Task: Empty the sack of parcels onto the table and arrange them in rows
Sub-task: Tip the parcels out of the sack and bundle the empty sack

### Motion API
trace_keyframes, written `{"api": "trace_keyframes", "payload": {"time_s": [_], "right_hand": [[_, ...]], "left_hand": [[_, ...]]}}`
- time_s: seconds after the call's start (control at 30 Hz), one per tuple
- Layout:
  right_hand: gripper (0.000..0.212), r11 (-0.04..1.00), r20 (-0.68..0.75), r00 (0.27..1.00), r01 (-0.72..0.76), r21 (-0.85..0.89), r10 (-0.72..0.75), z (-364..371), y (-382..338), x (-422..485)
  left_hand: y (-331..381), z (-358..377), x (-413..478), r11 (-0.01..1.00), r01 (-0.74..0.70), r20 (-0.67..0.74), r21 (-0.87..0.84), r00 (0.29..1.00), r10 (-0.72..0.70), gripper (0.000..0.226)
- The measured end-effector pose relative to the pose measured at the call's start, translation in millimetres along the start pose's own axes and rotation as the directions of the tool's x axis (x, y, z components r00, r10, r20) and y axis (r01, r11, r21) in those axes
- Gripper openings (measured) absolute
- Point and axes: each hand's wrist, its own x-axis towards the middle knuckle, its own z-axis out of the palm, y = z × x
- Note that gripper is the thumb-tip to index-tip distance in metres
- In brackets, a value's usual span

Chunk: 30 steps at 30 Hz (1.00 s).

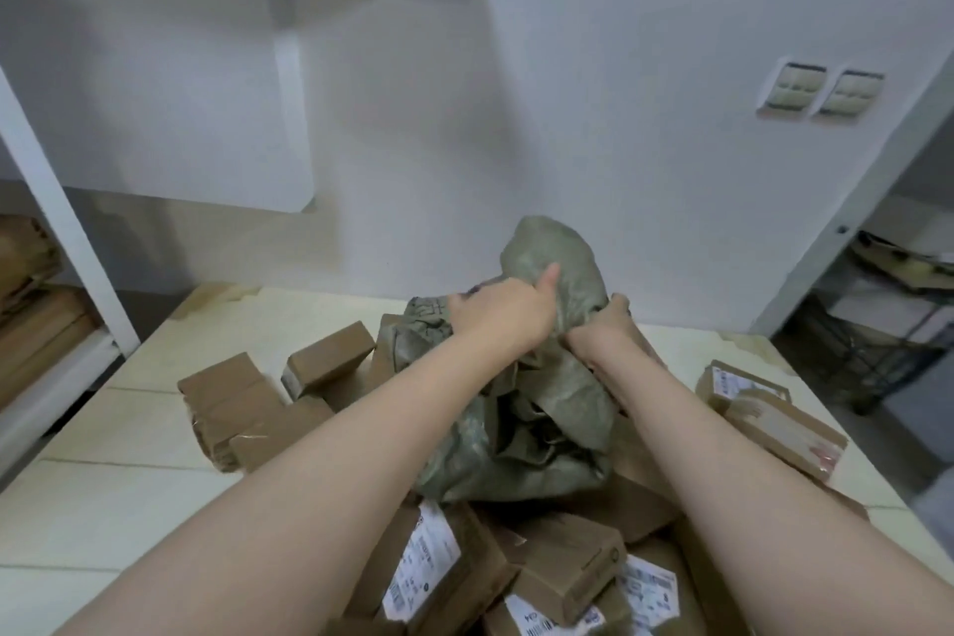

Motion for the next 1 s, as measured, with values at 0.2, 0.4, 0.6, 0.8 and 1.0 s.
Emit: {"api": "trace_keyframes", "payload": {"time_s": [0.2,0.4,0.6,0.8,1.0], "right_hand": [[0.073,0.96,0.281,0.953,0.036,0.276,-0.117,3.2,1.2,-15.3],[0.069,0.88,0.536,0.835,-0.154,0.45,-0.128,0.8,11.6,-22.1],[0.091,0.842,0.447,0.88,-0.116,0.526,-0.158,8.6,10.7,-22.5],[0.1,0.651,0.552,0.797,-0.286,0.703,-0.247,20.3,-2.9,-24.6],[0.056,0.56,0.518,0.765,-0.255,0.788,-0.381,22.8,-31.6,-39.4]], "left_hand": [[-9.5,24.8,2.6,0.857,0.219,0.23,-0.466,0.966,-0.122,0.094],[-32.6,15.5,-2.6,0.804,0.365,0.333,-0.47,0.917,-0.221,0.092],[-60.2,6.6,0.1,0.758,0.3,0.11,-0.58,0.95,-0.292,0.047],[-71.8,-48.7,-9.2,0.318,0.221,0.183,-0.922,0.972,-0.146,0.036],[-104.9,-45.0,-18.9,0.383,0.089,0.066,-0.919,0.995,-0.074,0.064]]}}
